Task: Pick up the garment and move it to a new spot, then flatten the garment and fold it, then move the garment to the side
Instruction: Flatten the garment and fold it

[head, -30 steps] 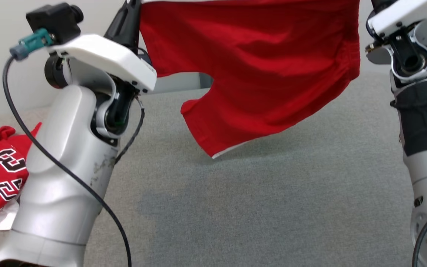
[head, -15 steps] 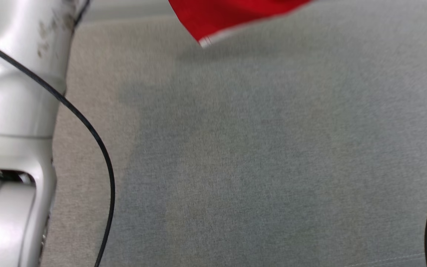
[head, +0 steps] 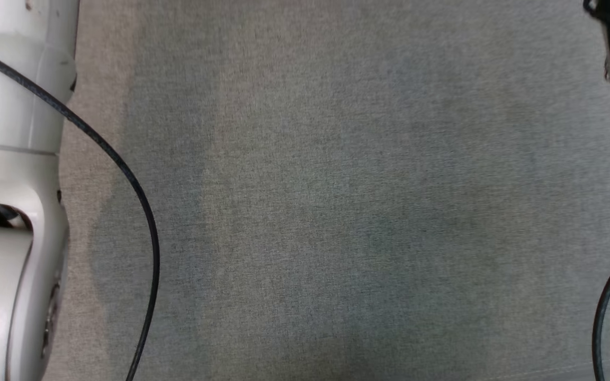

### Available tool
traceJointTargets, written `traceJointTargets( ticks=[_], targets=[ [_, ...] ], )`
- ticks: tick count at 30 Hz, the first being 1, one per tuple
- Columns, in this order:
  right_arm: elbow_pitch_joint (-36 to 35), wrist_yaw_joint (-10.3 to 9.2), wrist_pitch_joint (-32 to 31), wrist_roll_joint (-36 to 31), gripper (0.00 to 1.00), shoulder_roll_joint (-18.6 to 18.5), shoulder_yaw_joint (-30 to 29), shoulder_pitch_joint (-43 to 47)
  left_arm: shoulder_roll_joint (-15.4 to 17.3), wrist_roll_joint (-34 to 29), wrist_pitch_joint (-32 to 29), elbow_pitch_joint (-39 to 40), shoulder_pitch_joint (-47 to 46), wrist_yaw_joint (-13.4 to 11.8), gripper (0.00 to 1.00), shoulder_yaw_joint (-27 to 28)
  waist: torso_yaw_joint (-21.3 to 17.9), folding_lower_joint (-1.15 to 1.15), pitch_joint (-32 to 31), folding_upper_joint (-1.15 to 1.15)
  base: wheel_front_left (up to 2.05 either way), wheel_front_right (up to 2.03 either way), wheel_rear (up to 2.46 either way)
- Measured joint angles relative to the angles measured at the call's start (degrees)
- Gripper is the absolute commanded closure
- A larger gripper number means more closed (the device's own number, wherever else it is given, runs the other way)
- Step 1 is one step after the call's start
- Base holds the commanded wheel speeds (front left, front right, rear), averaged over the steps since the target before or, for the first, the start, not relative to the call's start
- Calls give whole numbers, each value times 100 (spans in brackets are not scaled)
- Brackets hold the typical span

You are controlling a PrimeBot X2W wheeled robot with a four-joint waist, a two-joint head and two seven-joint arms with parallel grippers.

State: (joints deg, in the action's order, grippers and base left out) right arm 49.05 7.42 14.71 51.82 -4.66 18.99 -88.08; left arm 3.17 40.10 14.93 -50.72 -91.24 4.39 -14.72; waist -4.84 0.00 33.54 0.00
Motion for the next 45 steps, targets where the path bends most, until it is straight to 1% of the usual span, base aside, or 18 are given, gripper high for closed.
traceJointTargets(
  ticks=[7,12,19,23,30,35,38,39,44,45],
  targets=[
    [60,0,12,385,100,-154,-44,589,-25,-31,7,-222,559,159,100,244,77,0,457,0,0,0,0],
    [179,4,12,683,100,-204,-9,1075,-38,-74,5,-312,1056,250,100,319,106,0,395,0,0,0,0],
    [229,8,-103,1281,100,-293,266,1752,-23,-4,5,-448,1794,305,100,245,87,0,70,0,0,0,0],
    [238,8,-359,1705,100,-353,387,2268,-20,175,5,-383,2447,307,100,-21,52,0,-234,0,0,0,0],
    [371,9,-614,2143,100,-393,486,2992,-25,275,4,-144,3405,312,100,-71,22,0,-739,0,0,0,0],
    [377,9,-716,2358,100,-385,561,3443,-14,170,4,110,4062,312,100,-34,8,0,-1083,0,0,0,0],
    [360,9,-804,2486,100,-386,595,3715,-11,4,4,268,4448,311,100,-42,-1,0,-1276,0,0,0,0],
    [360,9,-804,2486,100,-386,595,3715,-11,4,4,268,4448,311,100,-42,-1,0,-1276,0,0,0,0],
    [346,9,-828,2575,100,-419,733,4195,-12,-297,5,744,5252,257,100,-19,-16,0,-1626,0,0,0,0],
    [346,9,-828,2575,100,-419,733,4195,-12,-297,5,744,5252,257,100,-19,-16,0,-1626,0,0,0,0]
  ],
)
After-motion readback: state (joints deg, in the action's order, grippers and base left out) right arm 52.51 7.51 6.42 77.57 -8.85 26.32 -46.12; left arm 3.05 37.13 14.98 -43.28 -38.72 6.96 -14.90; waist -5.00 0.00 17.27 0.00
